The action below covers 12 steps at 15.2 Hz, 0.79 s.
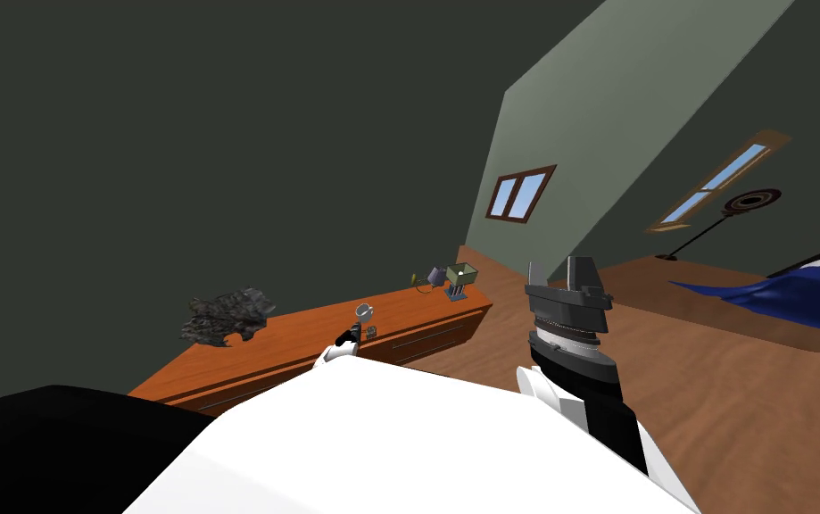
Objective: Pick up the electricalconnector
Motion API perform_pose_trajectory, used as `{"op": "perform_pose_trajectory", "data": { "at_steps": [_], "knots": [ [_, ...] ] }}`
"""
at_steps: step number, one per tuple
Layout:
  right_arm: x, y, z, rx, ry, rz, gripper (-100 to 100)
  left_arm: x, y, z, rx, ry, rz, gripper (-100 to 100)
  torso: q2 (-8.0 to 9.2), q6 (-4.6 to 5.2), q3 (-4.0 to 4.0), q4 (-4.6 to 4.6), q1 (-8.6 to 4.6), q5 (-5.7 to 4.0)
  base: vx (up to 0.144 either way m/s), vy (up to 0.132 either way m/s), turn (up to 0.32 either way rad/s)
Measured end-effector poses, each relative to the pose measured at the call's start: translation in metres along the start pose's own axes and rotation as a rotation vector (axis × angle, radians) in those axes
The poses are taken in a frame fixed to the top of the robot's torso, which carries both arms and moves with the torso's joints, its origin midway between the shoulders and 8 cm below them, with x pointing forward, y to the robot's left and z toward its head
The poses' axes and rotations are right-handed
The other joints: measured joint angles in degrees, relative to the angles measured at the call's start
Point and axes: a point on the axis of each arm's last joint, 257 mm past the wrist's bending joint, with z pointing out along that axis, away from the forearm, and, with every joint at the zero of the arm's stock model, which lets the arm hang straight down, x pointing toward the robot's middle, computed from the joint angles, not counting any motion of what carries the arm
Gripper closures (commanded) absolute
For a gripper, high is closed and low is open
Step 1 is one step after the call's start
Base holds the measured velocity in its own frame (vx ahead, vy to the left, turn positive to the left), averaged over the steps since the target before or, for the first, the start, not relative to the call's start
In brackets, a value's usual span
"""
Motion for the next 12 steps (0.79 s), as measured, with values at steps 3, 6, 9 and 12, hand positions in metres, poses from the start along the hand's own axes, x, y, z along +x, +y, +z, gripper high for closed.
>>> {"op": "perform_pose_trajectory", "data": {
  "at_steps": [3,6,9,12],
  "knots": [
    [0.000,0.000,0.000,0.000,0.000,0.000,0,0.000,0.000,0.000,0.001,0.000,0.000,100,0.08,0.00,0.05,0.02,-0.02,-0.01,0.000,0.000,0.000],
    [0.000,0.000,0.000,0.000,0.000,0.000,0,-0.001,-0.003,0.000,0.002,-0.001,-0.001,100,0.12,0.01,0.07,0.03,-0.03,-0.01,-0.016,-0.006,-0.026],
    [0.000,0.000,0.000,0.000,0.000,0.000,0,-0.005,-0.011,-0.003,0.000,-0.004,-0.003,100,0.29,0.01,0.17,0.07,-0.10,-0.03,-0.048,-0.020,-0.021],
    [0.000,0.000,0.000,0.000,0.000,0.000,0,-0.017,-0.016,-0.004,0.018,-0.022,0.012,-100,0.59,-0.02,0.33,0.11,-0.32,-0.07,-0.130,-0.090,0.031]
  ]
}}
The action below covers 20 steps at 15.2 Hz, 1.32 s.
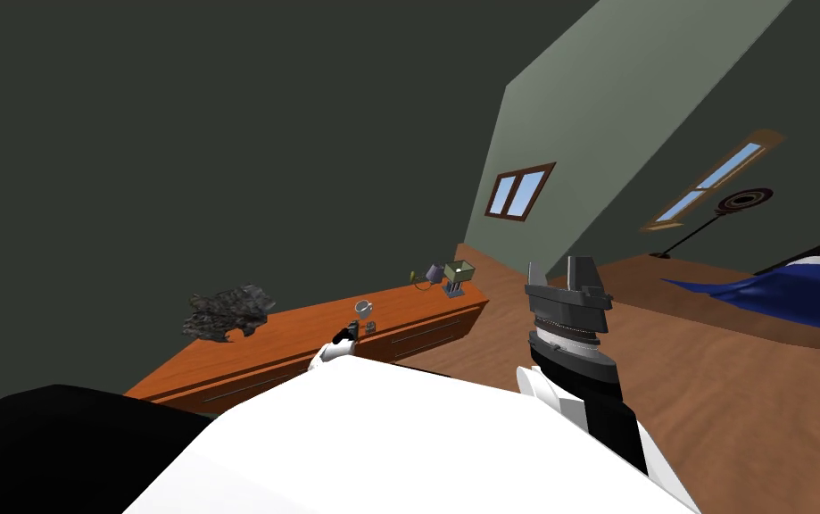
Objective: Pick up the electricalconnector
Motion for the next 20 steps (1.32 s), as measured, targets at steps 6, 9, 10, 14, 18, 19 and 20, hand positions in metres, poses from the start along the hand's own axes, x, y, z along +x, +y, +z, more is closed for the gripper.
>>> {"op": "perform_pose_trajectory", "data": {
  "at_steps": [6,9,10,14,18,19,20],
  "knots": [
    [0.000,0.000,0.000,0.000,0.000,0.000,0,-0.058,-0.032,-0.006,0.099,-0.083,0.062,-100,0.10,0.01,0.07,0.04,-0.39,-0.10,-0.125,-0.152,0.041],
    [0.000,0.000,0.000,0.000,0.000,0.000,0,-0.065,-0.039,-0.005,0.092,-0.098,0.050,-100,-0.52,0.05,-0.26,-0.07,-0.06,-0.04,0.050,-0.048,-0.042],
    [0.000,0.000,0.000,0.000,0.000,0.000,0,-0.064,-0.037,-0.004,0.078,-0.097,0.046,-100,-0.69,0.05,-0.36,-0.11,0.15,0.01,0.093,0.039,-0.049],
    [0.000,0.000,0.000,0.000,0.000,0.000,0,-0.054,-0.023,0.000,0.012,-0.082,0.033,-100,-0.90,0.04,-0.49,-0.16,0.58,0.12,0.091,0.069,-0.069],
    [0.000,0.000,0.000,0.000,0.000,0.000,0,-0.042,-0.007,0.001,-0.051,-0.065,0.027,-100,-0.82,0.04,-0.45,-0.15,0.49,0.11,0.067,0.043,-0.047],
    [0.000,0.000,0.000,0.000,0.000,0.000,0,-0.039,-0.002,0.002,-0.068,-0.060,0.026,-100,-0.84,0.04,-0.46,-0.15,0.47,0.10,0.076,0.043,-0.061],
    [0.000,0.000,0.000,0.000,0.000,0.000,0,-0.037,0.002,0.002,-0.084,-0.055,0.025,-100,-0.85,0.04,-0.46,-0.16,0.47,0.10,0.066,0.054,-0.054]
  ]
}}
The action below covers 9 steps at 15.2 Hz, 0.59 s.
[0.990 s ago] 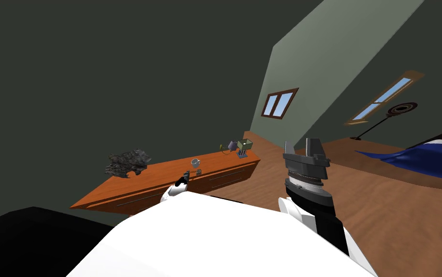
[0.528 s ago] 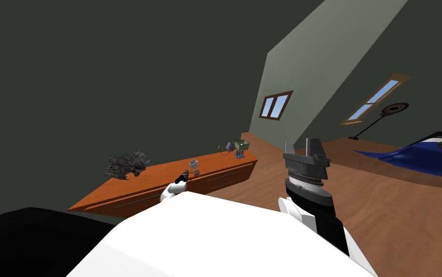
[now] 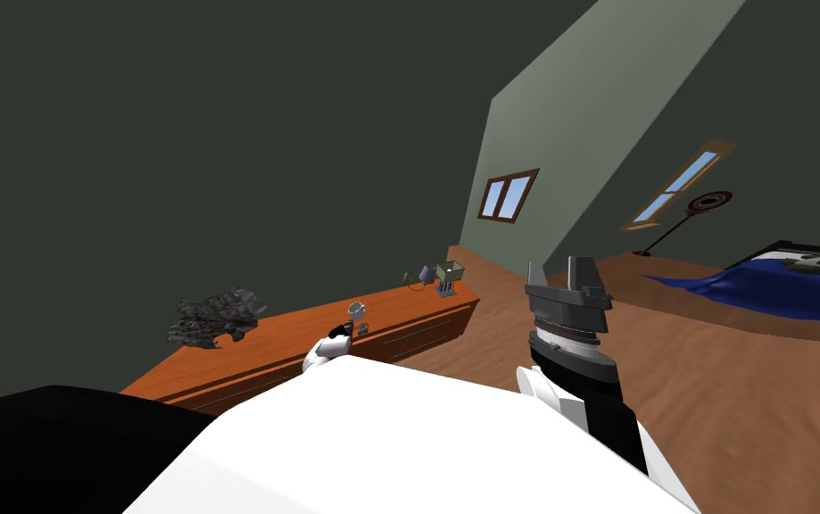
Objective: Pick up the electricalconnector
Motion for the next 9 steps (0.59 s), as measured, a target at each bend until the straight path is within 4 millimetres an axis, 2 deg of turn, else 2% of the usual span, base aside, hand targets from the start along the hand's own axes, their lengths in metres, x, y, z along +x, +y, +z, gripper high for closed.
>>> {"op": "perform_pose_trajectory", "data": {
  "at_steps": [3,9],
  "knots": [
    [0.0000,0.0000,0.0000,0.000,0.000,0.000,0,0.0079,0.0084,0.0004,-0.039,0.013,0.000,-100,0.06,-0.01,0.03,0.01,0.03,0.01,0.046,0.043,-0.033],
    [0.0000,0.0000,0.0000,0.000,0.000,0.000,0,0.0044,0.0095,0.0080,-0.043,0.004,-0.011,-100,0.38,-0.01,0.21,0.08,-0.15,-0.03,-0.014,0.009,-0.048]
  ]
}}
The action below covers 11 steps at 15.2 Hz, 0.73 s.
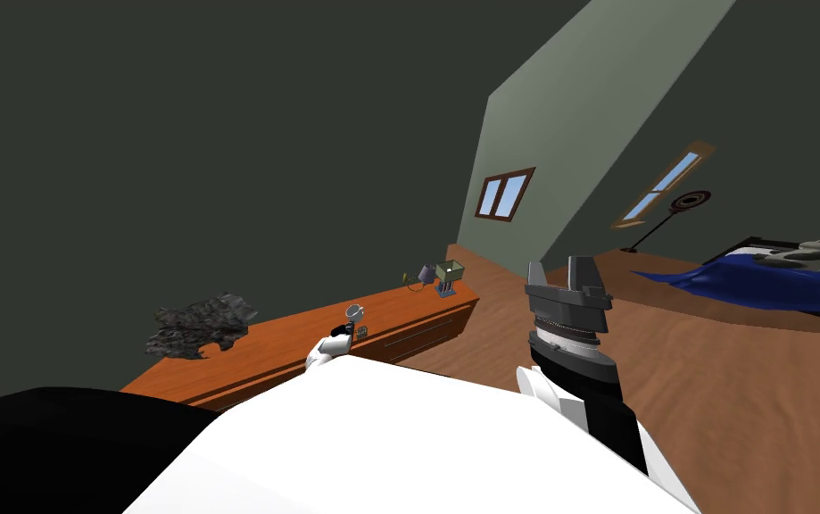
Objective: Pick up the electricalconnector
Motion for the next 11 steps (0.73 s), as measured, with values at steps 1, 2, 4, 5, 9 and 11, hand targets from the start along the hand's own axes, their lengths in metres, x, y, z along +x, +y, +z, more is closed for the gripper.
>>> {"op": "perform_pose_trajectory", "data": {
  "at_steps": [1,2,4,5,9,11],
  "knots": [
    [0.0000,0.0000,0.0000,0.000,0.000,0.000,0,-0.0008,0.0002,0.0013,0.000,-0.002,-0.002,-100,0.00,0.00,0.00,0.00,-0.01,0.00,-0.015,0.005,-0.056],
    [0.0000,0.0000,0.0000,0.000,0.000,0.000,0,-0.0017,0.0002,0.0028,0.000,-0.004,-0.005,-100,0.00,0.01,0.00,0.00,-0.01,0.00,-0.018,0.007,-0.054],
    [0.0000,0.0000,0.0000,0.000,0.000,0.000,0,-0.0025,0.0008,0.0056,0.001,-0.008,-0.010,-100,0.00,0.00,0.00,0.00,-0.01,0.00,-0.014,0.009,-0.039],
    [0.0000,0.0000,0.0000,0.000,0.000,0.000,0,-0.0028,0.0007,0.0071,0.001,-0.009,-0.012,-100,-0.01,0.00,0.00,0.00,0.00,0.00,-0.016,0.010,-0.043],
    [0.0000,0.0000,0.0000,0.000,0.000,0.000,0,-0.0038,-0.0003,0.0094,0.004,-0.012,-0.017,100,-0.04,-0.03,-0.02,-0.01,-0.03,-0.01,-0.001,0.002,0.016],
    [0.0000,0.0000,0.0000,0.000,0.000,0.000,0,-0.0029,-0.0004,0.0069,0.003,-0.009,-0.012,100,-0.10,-0.02,-0.06,-0.02,-0.08,-0.02,0.018,-0.012,0.060]
  ]
}}
